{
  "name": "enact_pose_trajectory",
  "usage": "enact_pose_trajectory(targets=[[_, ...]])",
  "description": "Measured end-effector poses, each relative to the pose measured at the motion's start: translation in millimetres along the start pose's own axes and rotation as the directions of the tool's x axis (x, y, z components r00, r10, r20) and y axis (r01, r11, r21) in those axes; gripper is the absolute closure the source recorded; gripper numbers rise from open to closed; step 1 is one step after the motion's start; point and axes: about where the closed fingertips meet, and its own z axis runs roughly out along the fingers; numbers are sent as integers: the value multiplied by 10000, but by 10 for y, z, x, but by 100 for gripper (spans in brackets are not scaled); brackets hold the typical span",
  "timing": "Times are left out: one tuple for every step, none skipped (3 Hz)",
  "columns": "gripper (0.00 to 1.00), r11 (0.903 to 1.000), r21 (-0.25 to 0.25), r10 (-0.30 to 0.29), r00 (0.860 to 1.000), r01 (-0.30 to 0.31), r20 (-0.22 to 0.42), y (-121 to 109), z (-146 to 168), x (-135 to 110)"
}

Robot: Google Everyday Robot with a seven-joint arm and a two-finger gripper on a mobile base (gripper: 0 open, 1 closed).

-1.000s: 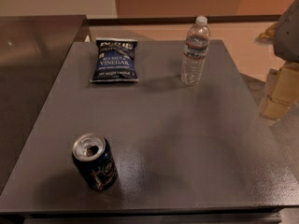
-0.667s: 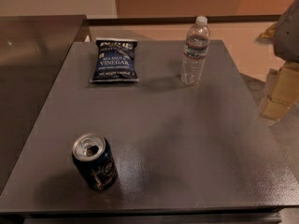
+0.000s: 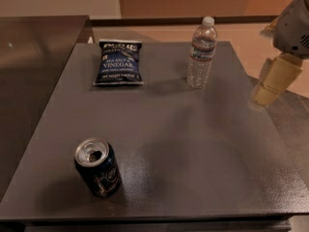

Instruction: Move water bottle near pepsi can

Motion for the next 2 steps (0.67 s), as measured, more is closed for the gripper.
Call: enact_pose_trajectory(targets=[[0,9973,388,586,9951,-618,798,-297,185,-64],[0,9882,655,1246,9754,-1385,1819,-597,370,-137]])
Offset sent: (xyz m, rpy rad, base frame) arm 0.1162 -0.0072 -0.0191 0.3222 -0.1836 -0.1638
